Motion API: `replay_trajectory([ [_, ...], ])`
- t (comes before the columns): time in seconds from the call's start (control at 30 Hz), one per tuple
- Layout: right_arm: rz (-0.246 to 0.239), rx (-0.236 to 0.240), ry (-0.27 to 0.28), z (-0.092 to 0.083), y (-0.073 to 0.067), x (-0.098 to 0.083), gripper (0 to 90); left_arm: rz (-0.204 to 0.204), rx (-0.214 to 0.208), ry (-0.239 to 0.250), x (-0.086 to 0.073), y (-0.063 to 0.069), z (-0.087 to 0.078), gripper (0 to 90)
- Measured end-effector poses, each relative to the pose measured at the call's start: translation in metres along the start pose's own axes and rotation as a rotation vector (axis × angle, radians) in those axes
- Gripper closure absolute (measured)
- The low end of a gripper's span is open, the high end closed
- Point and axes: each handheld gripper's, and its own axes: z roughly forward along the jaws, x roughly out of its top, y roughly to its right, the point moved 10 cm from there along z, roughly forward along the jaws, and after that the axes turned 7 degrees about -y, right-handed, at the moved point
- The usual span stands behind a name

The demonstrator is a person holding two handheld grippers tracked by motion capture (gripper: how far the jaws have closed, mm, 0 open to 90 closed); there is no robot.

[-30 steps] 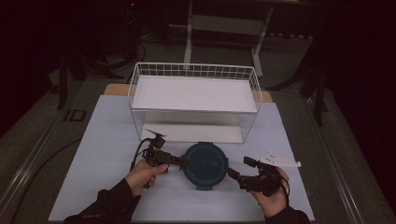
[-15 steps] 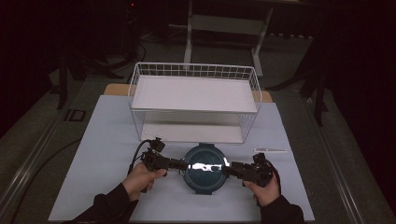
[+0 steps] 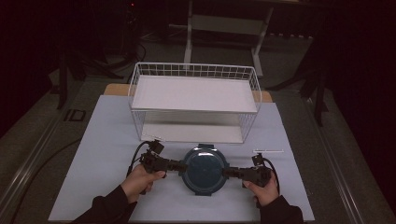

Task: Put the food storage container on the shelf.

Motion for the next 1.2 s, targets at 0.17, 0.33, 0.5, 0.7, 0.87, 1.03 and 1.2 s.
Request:
replay_trajectory([
  [0.17, 0.015, 0.009, 0.013, 0.000, -0.004, -0.002, 56.4, -0.002, 0.028, 0.010, -0.004, 0.002, -0.001, 55.7],
  [0.33, 0.013, -0.008, 0.034, 0.000, -0.008, -0.003, 56.7, -0.004, 0.043, 0.034, -0.007, 0.004, -0.002, 56.0],
  [0.5, -0.007, -0.013, 0.038, 0.001, -0.013, -0.002, 56.7, 0.002, 0.056, 0.070, -0.007, 0.007, -0.009, 55.9],
  [0.7, -0.079, -0.013, 0.065, 0.001, -0.026, 0.012, 56.7, 0.055, 0.090, 0.124, 0.003, 0.012, -0.027, 56.0],
  [0.87, -0.132, -0.024, 0.098, -0.002, -0.033, 0.030, 56.7, 0.085, 0.113, 0.164, 0.016, 0.014, -0.039, 56.0],
  [1.03, -0.160, -0.030, 0.112, -0.001, -0.035, 0.046, 56.7, 0.096, 0.133, 0.197, 0.027, 0.010, -0.046, 55.9],
  [1.2, -0.177, -0.035, 0.118, 0.003, -0.031, 0.058, 56.5, 0.102, 0.161, 0.221, 0.037, 0.003, -0.050, 55.8],
])
